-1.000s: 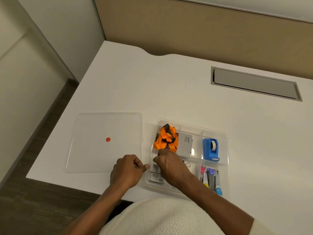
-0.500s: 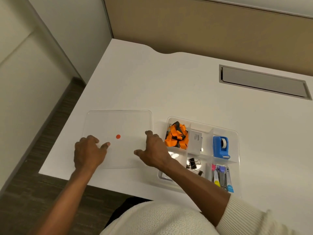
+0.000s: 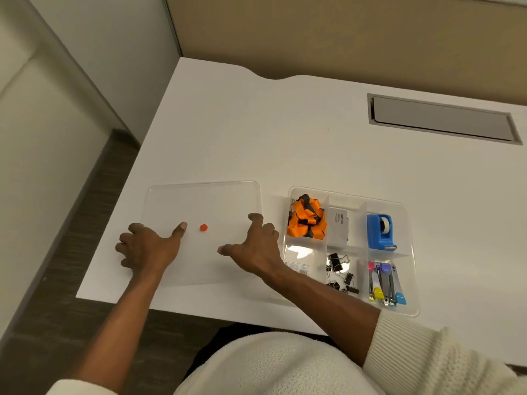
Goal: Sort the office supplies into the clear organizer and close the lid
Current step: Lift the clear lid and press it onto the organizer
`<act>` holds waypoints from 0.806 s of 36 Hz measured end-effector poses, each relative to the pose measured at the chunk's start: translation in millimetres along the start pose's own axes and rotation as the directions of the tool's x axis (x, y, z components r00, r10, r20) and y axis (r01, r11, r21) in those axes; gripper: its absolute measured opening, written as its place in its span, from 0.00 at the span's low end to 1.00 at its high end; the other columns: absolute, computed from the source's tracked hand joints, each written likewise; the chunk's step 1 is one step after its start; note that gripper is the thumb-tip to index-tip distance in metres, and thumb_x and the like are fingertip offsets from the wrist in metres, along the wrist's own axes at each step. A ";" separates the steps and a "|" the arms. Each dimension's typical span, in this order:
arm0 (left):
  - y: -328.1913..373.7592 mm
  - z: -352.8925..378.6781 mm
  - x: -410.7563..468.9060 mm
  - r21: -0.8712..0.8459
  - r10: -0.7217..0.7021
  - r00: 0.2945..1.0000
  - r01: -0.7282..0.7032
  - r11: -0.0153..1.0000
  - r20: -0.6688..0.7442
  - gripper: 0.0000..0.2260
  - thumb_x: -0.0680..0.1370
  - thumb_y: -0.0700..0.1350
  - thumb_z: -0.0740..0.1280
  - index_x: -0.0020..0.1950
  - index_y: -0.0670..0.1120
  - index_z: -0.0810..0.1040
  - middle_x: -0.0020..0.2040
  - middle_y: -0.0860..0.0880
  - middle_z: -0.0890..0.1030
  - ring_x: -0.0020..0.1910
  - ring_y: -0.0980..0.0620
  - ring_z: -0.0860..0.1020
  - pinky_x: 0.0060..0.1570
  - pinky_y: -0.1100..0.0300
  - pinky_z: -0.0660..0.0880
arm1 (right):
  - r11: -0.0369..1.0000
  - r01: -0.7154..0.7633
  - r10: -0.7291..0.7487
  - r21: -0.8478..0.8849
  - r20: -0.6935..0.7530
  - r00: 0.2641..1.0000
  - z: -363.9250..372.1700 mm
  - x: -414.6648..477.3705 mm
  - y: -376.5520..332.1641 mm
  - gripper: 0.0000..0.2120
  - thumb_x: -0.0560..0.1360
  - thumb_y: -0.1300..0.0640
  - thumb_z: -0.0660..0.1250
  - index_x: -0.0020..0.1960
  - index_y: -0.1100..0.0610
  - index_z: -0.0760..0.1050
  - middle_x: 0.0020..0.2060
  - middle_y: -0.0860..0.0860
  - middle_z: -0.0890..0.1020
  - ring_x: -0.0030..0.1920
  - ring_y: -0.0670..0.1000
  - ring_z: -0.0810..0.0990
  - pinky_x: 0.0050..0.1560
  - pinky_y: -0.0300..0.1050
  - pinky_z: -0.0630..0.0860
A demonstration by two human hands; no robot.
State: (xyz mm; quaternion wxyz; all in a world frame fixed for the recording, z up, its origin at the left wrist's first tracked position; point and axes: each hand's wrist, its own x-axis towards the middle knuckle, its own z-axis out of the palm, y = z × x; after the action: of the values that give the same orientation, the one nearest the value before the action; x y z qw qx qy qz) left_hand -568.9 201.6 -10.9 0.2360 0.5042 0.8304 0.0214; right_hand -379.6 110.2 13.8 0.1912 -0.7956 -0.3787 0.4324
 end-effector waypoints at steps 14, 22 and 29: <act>19.9 -31.1 -23.5 -0.198 0.076 0.995 -0.087 0.976 -0.063 0.42 0.70 0.67 0.76 0.74 0.41 0.72 0.72 0.35 0.69 0.71 0.33 0.68 0.60 0.33 0.76 | 0.979 0.202 -0.188 0.034 -0.237 0.953 -53.0 -47.3 17.0 0.43 0.68 0.40 0.77 0.77 0.46 0.62 0.73 0.52 0.66 0.74 0.53 0.65 0.70 0.56 0.72; 55.9 12.9 -105.5 -0.257 0.349 0.937 -0.331 0.908 0.026 0.40 0.71 0.66 0.76 0.73 0.43 0.70 0.66 0.42 0.72 0.65 0.41 0.74 0.57 0.43 0.79 | 0.989 0.142 -0.104 0.052 -0.451 0.886 -124.1 -78.6 85.8 0.37 0.69 0.42 0.79 0.73 0.48 0.67 0.68 0.49 0.72 0.67 0.50 0.72 0.63 0.45 0.75; 60.5 57.8 -166.5 -0.214 0.500 0.846 -0.462 0.861 0.185 0.41 0.71 0.63 0.77 0.74 0.42 0.69 0.64 0.45 0.72 0.65 0.43 0.74 0.62 0.44 0.79 | 0.998 -0.003 0.033 0.058 -0.532 0.846 -157.2 -108.7 153.3 0.36 0.70 0.46 0.79 0.73 0.50 0.69 0.69 0.52 0.74 0.67 0.54 0.75 0.64 0.48 0.73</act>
State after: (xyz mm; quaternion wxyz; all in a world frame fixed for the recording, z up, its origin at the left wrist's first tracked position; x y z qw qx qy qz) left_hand -431.6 78.4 16.0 0.3589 0.6748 0.6389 0.0875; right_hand -218.5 -67.7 62.9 0.3063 -0.8824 -0.2913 0.2069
